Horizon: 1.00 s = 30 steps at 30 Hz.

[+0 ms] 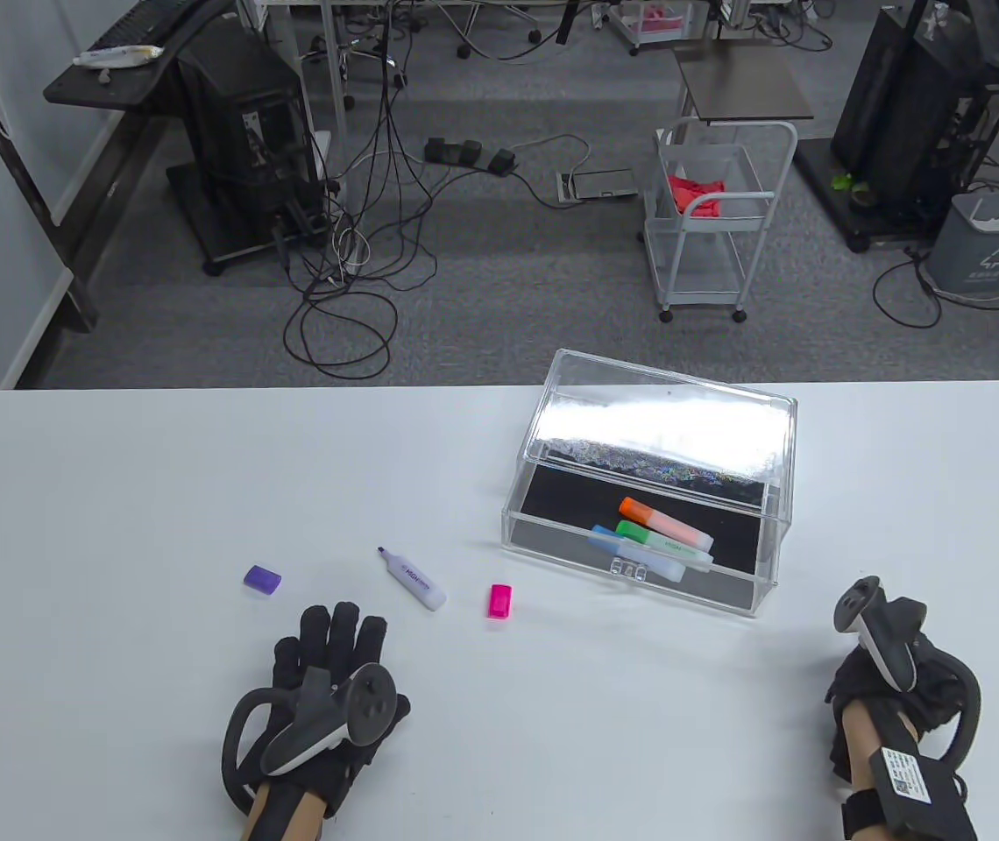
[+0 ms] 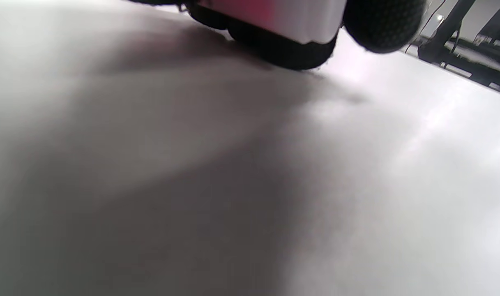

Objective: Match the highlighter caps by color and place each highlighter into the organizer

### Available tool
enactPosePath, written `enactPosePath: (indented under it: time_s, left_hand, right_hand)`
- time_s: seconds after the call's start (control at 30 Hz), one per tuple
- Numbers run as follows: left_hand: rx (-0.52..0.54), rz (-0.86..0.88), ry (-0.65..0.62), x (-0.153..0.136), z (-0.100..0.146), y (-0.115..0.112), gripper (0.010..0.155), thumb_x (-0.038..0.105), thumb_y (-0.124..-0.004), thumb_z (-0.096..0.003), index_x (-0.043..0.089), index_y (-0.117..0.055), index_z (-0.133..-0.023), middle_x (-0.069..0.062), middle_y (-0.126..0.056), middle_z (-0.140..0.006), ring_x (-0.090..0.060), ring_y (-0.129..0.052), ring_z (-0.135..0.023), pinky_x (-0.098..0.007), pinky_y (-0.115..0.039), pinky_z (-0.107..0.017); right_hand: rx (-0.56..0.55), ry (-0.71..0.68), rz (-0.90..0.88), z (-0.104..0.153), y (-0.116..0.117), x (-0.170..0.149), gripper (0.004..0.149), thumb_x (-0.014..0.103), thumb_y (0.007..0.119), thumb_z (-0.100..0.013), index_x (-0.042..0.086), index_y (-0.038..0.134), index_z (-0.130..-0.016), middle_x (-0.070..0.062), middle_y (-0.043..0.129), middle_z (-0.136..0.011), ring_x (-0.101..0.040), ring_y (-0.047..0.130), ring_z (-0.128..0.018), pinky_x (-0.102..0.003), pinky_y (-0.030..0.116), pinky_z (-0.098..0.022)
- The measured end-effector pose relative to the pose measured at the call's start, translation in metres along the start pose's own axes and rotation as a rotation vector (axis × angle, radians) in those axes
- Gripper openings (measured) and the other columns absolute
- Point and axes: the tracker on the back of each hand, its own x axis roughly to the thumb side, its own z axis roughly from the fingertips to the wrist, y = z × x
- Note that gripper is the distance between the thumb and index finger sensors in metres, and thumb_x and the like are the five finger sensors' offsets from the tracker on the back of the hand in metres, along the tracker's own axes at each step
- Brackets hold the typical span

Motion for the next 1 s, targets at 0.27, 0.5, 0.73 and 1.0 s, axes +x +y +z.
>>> enactPosePath:
  time_s: [0.27, 0.5, 0.73, 1.0]
  left_hand:
    - [-0.002, -0.003, 0.003, 0.000, 0.000, 0.000, 0.089, 0.070, -0.053, -0.0596, 0.024, -0.005, -0.120, -0.010, 0.003, -0.124, -0.047, -0.003, -0.117, -0.066, -0.023, -0.082]
    - [-0.001, -0.005, 0.002, 0.001, -0.001, 0.000, 0.089, 0.070, -0.053, -0.0596, 0.025, -0.005, -0.120, -0.010, 0.003, -0.124, -0.047, -0.003, -0.117, -0.066, -0.023, -0.082]
    - [-0.005, -0.004, -0.005, 0.002, -0.001, -0.001, 0.090, 0.070, -0.053, -0.0595, 0.025, -0.005, -0.120, -0.009, 0.004, -0.124, -0.047, -0.002, -0.116, -0.066, -0.023, -0.082]
    - [-0.004, -0.001, -0.006, 0.002, -0.001, -0.001, 0.090, 0.070, -0.053, -0.0596, 0.025, -0.004, -0.120, -0.009, 0.004, -0.123, -0.047, -0.002, -0.116, -0.066, -0.022, -0.082]
  right_hand:
    - [-0.094, -0.037, -0.110, 0.019, -0.033, -0.004, 0.052, 0.030, 0.071, -0.046, 0.015, 0.057, -0.094, -0.015, 0.066, -0.095, -0.036, 0.082, -0.078, -0.064, 0.067, -0.059]
    - [-0.235, -0.151, -0.145, 0.059, -0.068, 0.012, 0.051, 0.030, 0.071, -0.046, 0.017, 0.055, -0.093, -0.017, 0.070, -0.094, -0.040, 0.086, -0.081, -0.065, 0.070, -0.058]
    - [-0.334, -0.314, -0.129, 0.111, -0.087, 0.045, 0.051, 0.029, 0.071, -0.047, 0.018, 0.055, -0.094, -0.016, 0.071, -0.094, -0.039, 0.087, -0.080, -0.065, 0.068, -0.059]
    - [-0.424, -0.488, -0.077, 0.166, -0.083, 0.085, 0.051, 0.029, 0.072, -0.047, 0.021, 0.055, -0.094, -0.013, 0.072, -0.094, -0.036, 0.087, -0.081, -0.064, 0.067, -0.061]
